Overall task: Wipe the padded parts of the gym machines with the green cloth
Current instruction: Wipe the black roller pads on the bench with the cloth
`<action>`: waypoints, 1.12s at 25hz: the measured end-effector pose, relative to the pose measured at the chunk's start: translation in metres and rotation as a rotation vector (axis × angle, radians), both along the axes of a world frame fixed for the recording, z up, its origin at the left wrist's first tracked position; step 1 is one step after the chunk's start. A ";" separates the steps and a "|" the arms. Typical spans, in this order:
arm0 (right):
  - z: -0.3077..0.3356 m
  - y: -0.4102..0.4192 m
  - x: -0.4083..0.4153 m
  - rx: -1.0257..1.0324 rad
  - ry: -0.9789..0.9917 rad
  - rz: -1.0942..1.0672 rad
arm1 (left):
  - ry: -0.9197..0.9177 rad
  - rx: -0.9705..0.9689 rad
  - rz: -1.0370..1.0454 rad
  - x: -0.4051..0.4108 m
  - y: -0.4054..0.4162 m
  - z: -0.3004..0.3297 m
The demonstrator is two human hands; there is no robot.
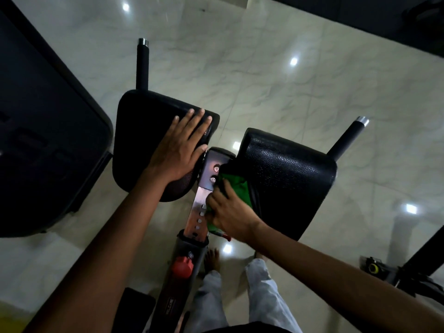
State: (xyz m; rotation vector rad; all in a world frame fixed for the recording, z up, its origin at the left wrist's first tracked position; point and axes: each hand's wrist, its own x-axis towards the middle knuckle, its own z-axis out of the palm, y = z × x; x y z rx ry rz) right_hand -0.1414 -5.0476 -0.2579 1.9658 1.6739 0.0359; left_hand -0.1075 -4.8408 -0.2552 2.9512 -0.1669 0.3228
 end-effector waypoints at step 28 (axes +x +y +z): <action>-0.050 -0.079 -0.014 0.045 0.046 0.229 | -0.064 -0.008 0.055 -0.003 -0.009 -0.007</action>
